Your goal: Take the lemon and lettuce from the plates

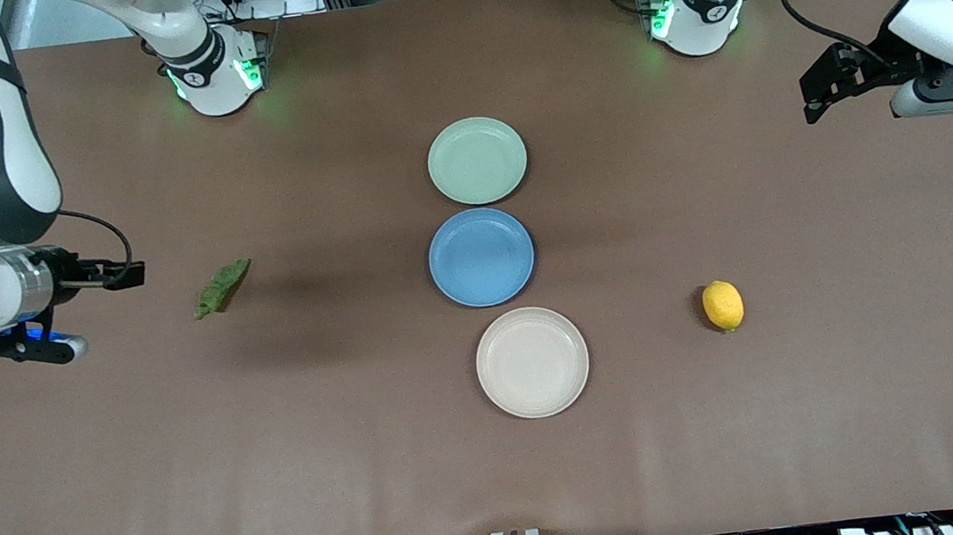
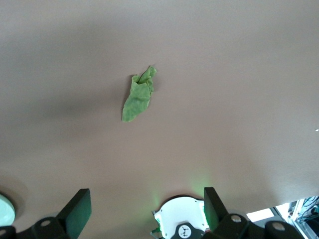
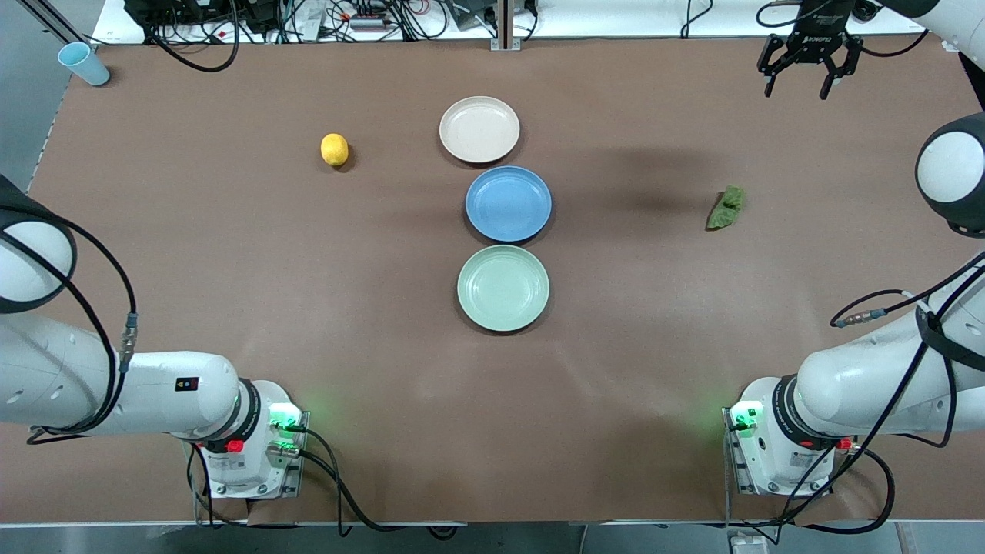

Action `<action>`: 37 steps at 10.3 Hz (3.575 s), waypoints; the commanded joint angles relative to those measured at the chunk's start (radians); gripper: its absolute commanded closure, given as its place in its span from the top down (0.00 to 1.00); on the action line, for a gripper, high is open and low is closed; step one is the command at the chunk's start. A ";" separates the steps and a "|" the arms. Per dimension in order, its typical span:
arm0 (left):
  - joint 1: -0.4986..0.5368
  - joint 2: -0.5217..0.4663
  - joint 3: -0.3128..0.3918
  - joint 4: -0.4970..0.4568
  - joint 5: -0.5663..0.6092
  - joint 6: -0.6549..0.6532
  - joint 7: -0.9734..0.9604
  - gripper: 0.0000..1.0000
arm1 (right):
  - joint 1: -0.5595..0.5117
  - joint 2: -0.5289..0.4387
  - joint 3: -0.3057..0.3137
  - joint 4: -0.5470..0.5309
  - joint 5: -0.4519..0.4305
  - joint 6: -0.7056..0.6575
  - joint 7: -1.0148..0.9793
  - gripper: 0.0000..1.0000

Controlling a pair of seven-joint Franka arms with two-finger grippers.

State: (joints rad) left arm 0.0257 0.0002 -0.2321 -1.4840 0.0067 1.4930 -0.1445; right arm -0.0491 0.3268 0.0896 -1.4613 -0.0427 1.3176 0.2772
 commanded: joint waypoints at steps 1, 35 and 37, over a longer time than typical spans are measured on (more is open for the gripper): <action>0.002 -0.005 -0.003 0.005 -0.020 0.001 -0.012 1.00 | 0.000 -0.052 0.004 0.019 -0.005 -0.043 -0.044 1.00; 0.003 -0.005 0.002 0.005 -0.007 0.001 -0.010 1.00 | -0.025 -0.239 -0.013 0.027 0.026 0.063 -0.104 1.00; 0.003 -0.005 0.002 0.005 -0.007 0.001 -0.010 1.00 | -0.025 -0.238 -0.013 0.027 0.026 0.063 -0.104 1.00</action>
State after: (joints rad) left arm 0.0265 0.0003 -0.2304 -1.4834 0.0066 1.4930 -0.1475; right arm -0.0599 0.0712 0.0716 -1.4689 -0.0346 1.3963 0.1848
